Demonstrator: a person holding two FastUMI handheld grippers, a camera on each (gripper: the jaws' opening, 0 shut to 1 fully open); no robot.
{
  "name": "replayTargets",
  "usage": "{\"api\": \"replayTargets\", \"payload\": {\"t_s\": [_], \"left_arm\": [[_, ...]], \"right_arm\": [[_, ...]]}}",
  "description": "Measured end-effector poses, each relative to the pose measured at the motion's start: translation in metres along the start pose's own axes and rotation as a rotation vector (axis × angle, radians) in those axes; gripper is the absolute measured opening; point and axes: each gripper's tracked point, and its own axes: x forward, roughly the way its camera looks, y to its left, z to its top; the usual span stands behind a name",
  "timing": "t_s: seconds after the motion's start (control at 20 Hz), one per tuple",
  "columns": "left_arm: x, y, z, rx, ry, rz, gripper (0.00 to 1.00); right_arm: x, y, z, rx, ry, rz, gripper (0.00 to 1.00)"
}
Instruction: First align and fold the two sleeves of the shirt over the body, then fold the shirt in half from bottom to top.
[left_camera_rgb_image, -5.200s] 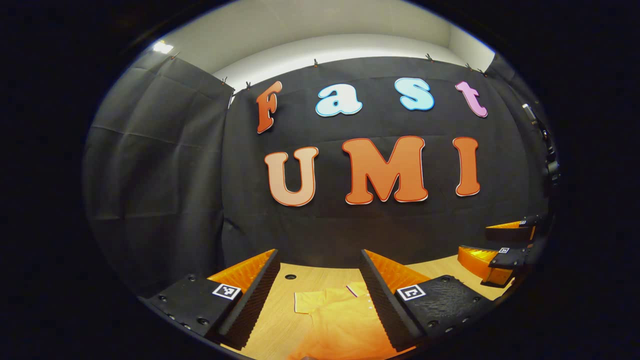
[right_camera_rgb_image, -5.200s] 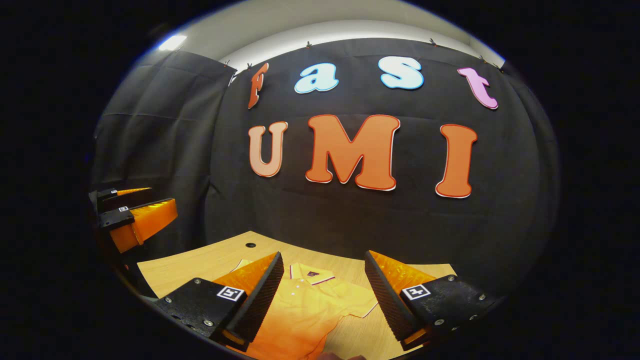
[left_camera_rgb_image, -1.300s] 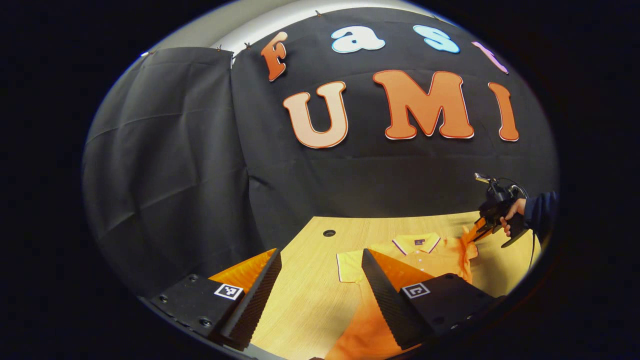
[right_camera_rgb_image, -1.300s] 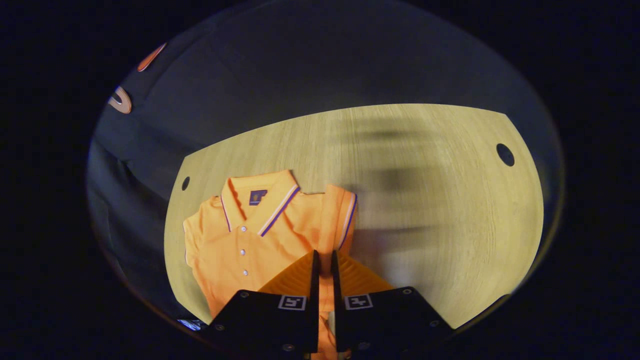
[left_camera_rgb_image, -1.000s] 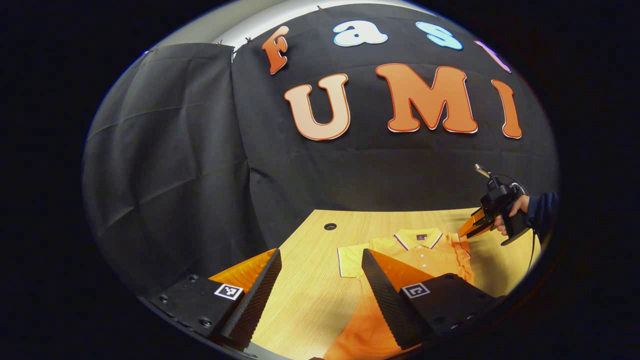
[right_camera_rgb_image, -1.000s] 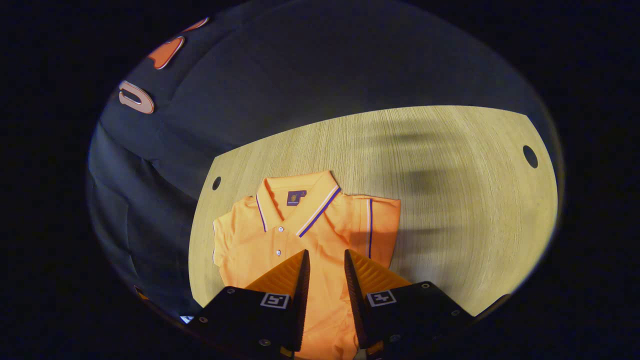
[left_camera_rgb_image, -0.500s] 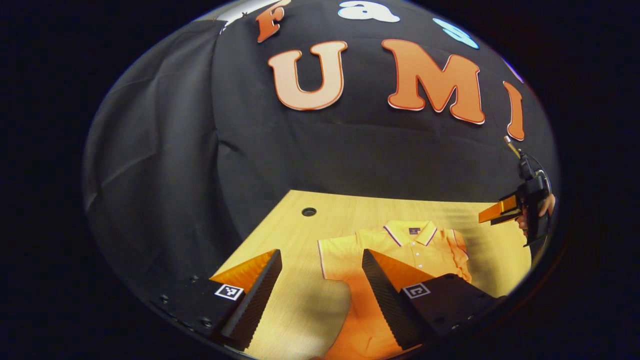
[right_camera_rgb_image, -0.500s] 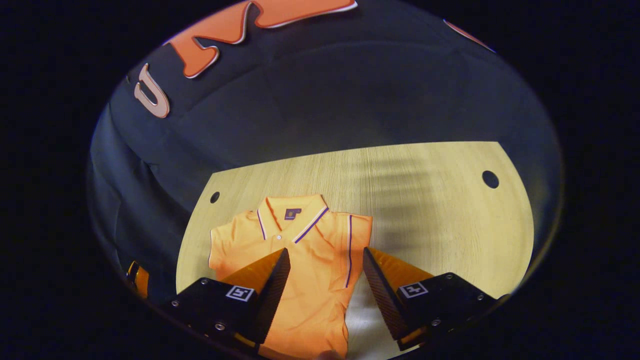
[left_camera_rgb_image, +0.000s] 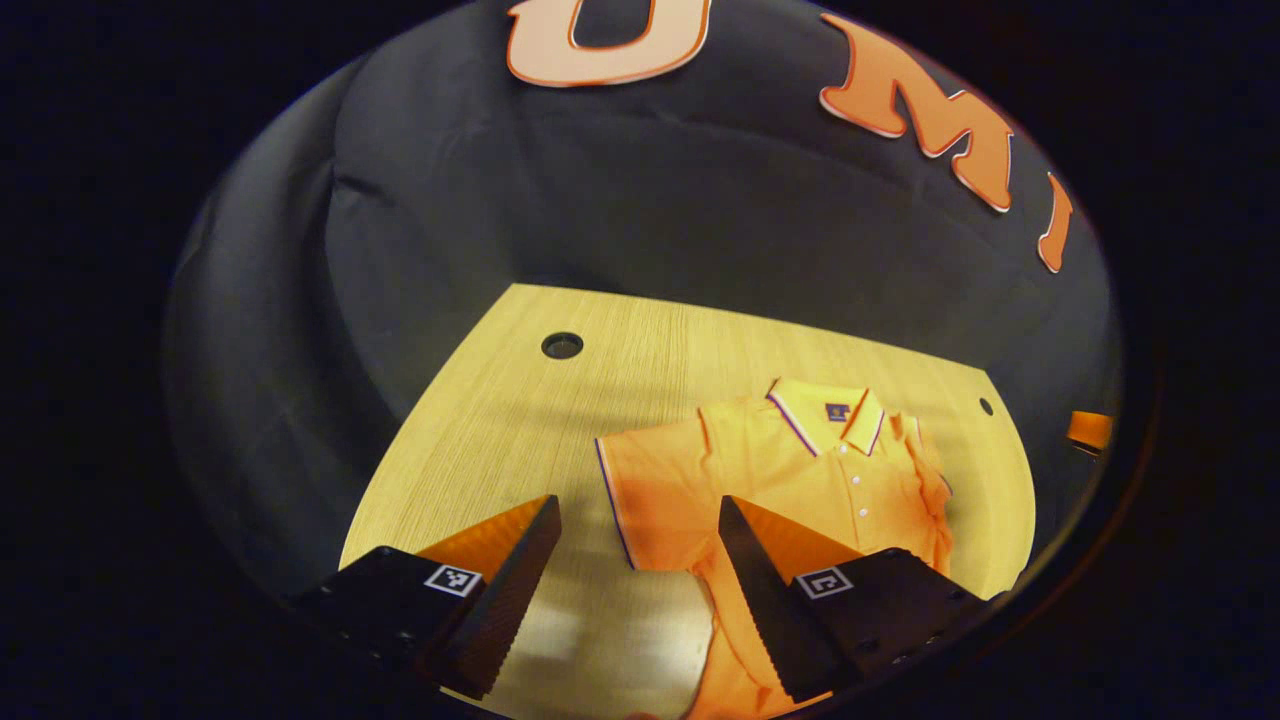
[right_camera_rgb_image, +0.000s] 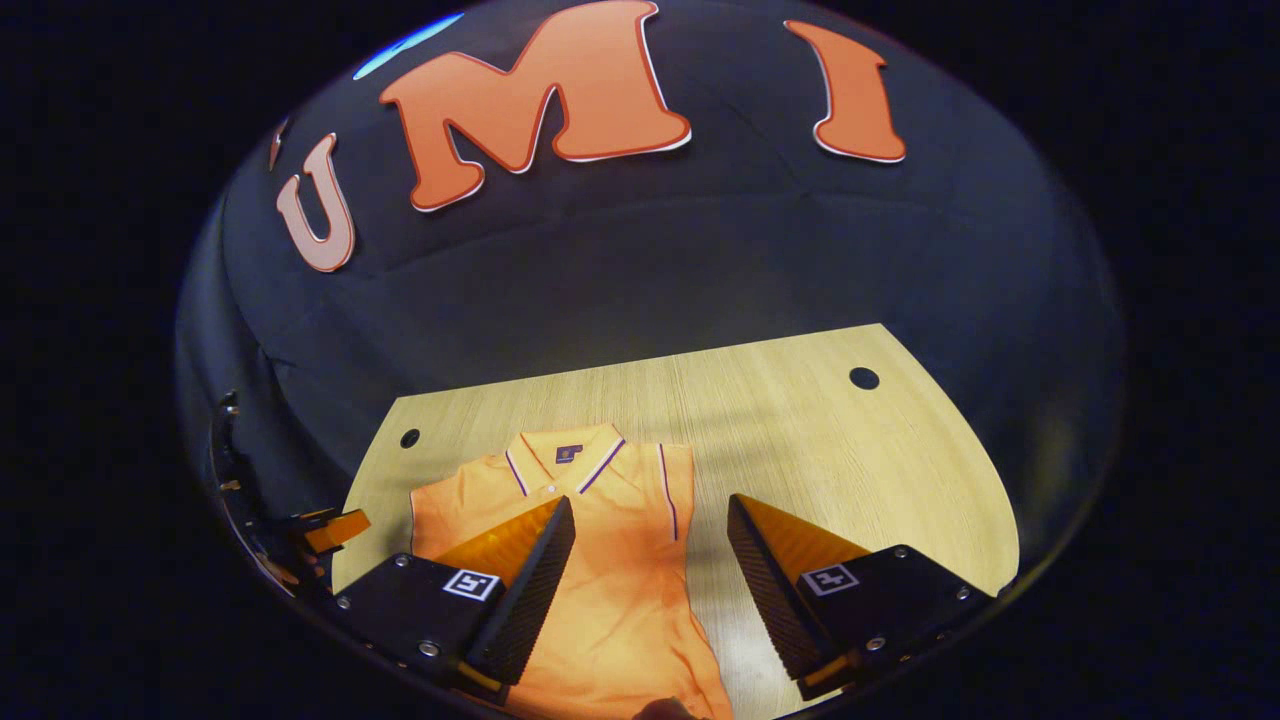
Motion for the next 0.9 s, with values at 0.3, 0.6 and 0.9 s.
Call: {"api": "replayTargets", "payload": {"t_s": [0.3, 0.6, 0.9], "left_arm": [[0.067, -0.002, -0.019, -0.031, 0.263, -0.035, 0.98], [0.101, -0.001, -0.028, 0.067, 0.366, 0.037, 0.98], [0.120, 0.000, -0.031, 0.117, 0.420, 0.065, 0.96]], "right_arm": [[-0.034, -0.013, -0.033, -0.021, 0.004, -0.088, 0.95], [-0.057, -0.009, -0.060, -0.010, -0.008, -0.107, 0.96], [-0.092, -0.028, -0.075, 0.048, -0.014, -0.160, 0.96]]}}
